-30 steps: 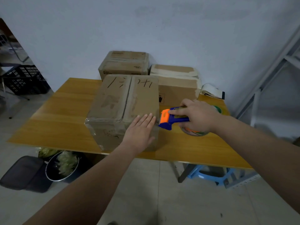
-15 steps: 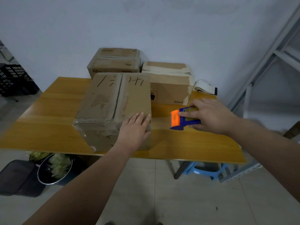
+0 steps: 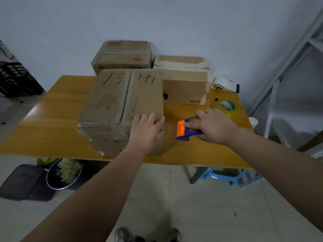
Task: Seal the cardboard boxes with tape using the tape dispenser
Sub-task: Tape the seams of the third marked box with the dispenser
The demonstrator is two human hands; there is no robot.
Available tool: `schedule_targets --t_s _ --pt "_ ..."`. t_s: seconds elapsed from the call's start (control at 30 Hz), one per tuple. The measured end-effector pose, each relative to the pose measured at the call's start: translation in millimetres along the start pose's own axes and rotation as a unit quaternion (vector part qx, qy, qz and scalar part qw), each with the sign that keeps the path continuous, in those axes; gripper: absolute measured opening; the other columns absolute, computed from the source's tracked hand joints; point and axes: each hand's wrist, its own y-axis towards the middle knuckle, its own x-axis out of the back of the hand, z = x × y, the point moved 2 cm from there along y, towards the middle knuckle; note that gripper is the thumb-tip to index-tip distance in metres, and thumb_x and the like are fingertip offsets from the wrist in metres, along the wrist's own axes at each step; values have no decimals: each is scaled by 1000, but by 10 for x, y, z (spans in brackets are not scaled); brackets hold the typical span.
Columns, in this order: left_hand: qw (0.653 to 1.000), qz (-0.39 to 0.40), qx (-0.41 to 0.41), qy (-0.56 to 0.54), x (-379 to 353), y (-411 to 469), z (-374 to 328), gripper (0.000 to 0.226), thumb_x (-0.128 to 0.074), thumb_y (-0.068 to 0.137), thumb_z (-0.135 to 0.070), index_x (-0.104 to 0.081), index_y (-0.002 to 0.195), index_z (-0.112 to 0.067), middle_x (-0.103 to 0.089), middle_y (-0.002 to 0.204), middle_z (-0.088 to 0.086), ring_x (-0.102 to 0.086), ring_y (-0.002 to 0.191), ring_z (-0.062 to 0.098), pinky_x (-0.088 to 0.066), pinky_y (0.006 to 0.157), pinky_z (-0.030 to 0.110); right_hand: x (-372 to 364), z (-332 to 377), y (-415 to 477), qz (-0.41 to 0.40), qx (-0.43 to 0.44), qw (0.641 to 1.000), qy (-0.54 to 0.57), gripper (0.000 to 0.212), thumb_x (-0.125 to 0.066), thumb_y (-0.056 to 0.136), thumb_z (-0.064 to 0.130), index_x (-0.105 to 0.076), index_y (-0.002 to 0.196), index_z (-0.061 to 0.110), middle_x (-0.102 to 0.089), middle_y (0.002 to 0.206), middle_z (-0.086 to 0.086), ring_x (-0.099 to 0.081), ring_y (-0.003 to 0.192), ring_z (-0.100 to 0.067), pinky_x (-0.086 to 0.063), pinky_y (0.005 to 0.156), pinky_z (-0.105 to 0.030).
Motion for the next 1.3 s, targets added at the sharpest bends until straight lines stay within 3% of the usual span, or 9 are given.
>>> schedule_targets --t_s 0.17,0.37,0.5,0.63,0.83,0.9,1.07,1.17,1.3 --pt "998 25 -24 -46 -121 42 -77 51 -29 102 -33 -23 148 -12 -18 156 3 -9 144 18 -1 117 31 -269 -166 -433 -74 -19 993 89 61 -51 86 50 -38 142 33 -53 120 -17 -57 96 -32 -49 74 -41" --pt "998 30 -23 -49 -201 13 -36 52 -26 102 -35 -18 149 -12 -14 157 4 -8 145 17 1 115 27 -450 -167 -532 -132 -24 982 129 60 -48 86 48 -37 142 31 -53 121 -19 -56 92 -31 -51 71 -41" --pt "997 21 -27 -64 -160 17 -38 51 -37 101 -33 -30 145 -9 -26 153 7 -20 142 19 -8 115 30 -441 -40 -313 -44 -41 993 98 60 -48 89 52 -30 145 38 -47 126 -12 -51 101 -29 -45 83 -40" --pt "993 -37 -35 -106 -95 0 -56 45 -71 82 -15 -59 121 4 -56 127 21 -54 118 36 -41 100 46 -265 222 35 36 -58 991 114 56 -45 91 56 -27 143 46 -44 120 -5 -48 102 -28 -35 79 -36" --pt "996 -5 -29 -86 -159 3 -15 50 -41 100 -32 -33 144 -9 -28 151 7 -22 142 20 -10 116 31 -280 316 93 203 -29 979 25 32 -57 89 45 -58 116 26 -50 102 0 -50 84 -22 -41 66 -32" --pt "995 -6 -26 -95 -178 1 -22 50 -40 100 -32 -32 144 -9 -28 152 7 -21 142 20 -7 115 30 -598 331 -144 269 -58 961 41 40 -54 90 50 -57 123 27 -50 105 -3 -53 90 -23 -47 73 -34" --pt "993 -28 -17 -112 -176 -7 -55 48 -49 97 -29 -42 139 -6 -39 146 10 -32 138 24 -19 115 35 -762 166 -22 115 -188 841 494 51 -61 89 42 -51 136 24 -60 98 4 -52 86 -11 -38 68 -23" --pt "993 -17 -7 -113 -171 -9 -69 50 -49 96 -33 -42 139 -7 -39 145 10 -31 138 24 -21 115 37 -772 155 160 98 -194 779 588 51 -63 88 39 -53 134 20 -58 116 5 -51 101 -9 -35 81 -21" --pt "991 -52 0 -127 -161 -15 -91 48 -59 91 -28 -51 131 -3 -49 137 14 -42 131 29 -31 110 42 -903 162 336 83 -229 703 668 53 -63 87 40 -50 136 23 -59 108 10 -53 89 -2 -38 70 -14"
